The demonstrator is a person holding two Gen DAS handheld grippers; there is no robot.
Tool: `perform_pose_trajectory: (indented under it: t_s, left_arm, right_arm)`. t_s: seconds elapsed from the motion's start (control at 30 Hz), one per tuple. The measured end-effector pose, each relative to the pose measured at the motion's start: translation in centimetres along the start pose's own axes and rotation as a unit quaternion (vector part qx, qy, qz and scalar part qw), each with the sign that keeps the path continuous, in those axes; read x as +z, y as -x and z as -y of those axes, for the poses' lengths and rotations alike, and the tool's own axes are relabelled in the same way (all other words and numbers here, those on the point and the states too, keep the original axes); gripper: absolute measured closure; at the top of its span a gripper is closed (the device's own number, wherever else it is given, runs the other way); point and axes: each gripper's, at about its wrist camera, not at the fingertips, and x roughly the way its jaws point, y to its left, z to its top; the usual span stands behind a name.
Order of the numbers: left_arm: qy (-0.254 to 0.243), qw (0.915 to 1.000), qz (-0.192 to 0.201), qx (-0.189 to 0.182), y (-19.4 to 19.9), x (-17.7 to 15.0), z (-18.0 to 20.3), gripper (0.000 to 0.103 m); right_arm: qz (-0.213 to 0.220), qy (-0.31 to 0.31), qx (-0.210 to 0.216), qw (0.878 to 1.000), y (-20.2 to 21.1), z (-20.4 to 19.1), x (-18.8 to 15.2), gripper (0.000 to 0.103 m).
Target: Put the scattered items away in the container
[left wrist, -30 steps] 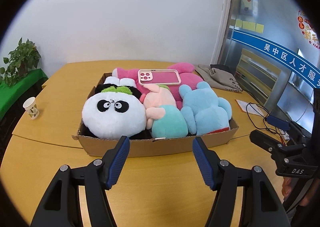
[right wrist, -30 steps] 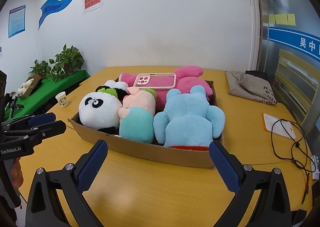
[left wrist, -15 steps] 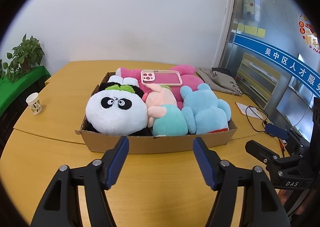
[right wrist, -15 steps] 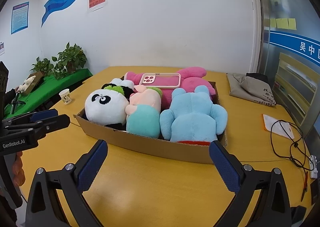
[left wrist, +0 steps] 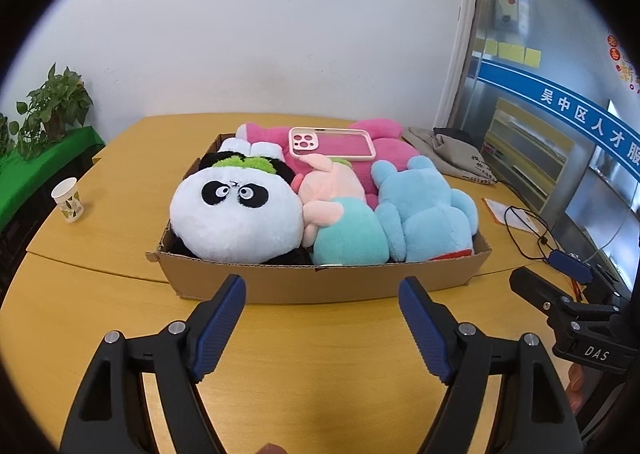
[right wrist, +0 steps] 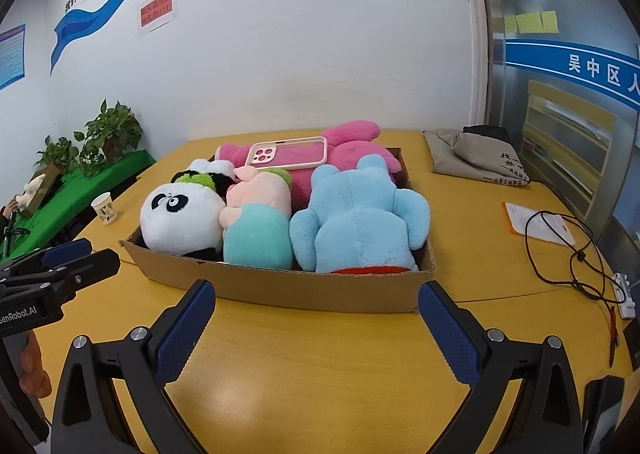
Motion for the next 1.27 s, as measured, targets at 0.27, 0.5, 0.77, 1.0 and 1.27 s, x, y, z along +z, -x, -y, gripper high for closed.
perform_pose_trajectory:
  t_s: [0.27, 0.5, 0.77, 1.0, 1.27]
  left_arm:
    - [-0.005, 0.9998, -0.013, 0.015, -1.5, -0.3, -0.2, 0.024]
    - [-0.009, 0.9994, -0.017, 0.03, -2.3, -0.5, -0.2, 0.024]
    - [-0.005, 0.9993, -0.031, 0.019, -2.8, -0.7, -1.0, 0.024]
    - [-0.001, 0.9991, -0.034, 0.025, -3.0, -1.0, -1.3, 0.024]
    - [0.003, 0.9985, -0.031, 0.044, -2.7, -1.3, -1.7, 0.024]
  right_arm:
    - [-0.014, 0.011, 0.011, 1.0, -1.9, -0.3, -0.2, 0.0]
    - [-0.026, 0.012, 0.009, 1.0, -3.0, -0.2, -0.4, 0.0]
    - [-0.036, 0.012, 0.001, 0.999, -3.5, -0.4, -0.6, 0.0]
    - [-0.044, 0.013, 0.0, 0.999, -3.9, -0.6, -0.8, 0.0]
    - [-0.05, 0.015, 0.004, 0.999, -4.2, -0.8, -1.1, 0.0]
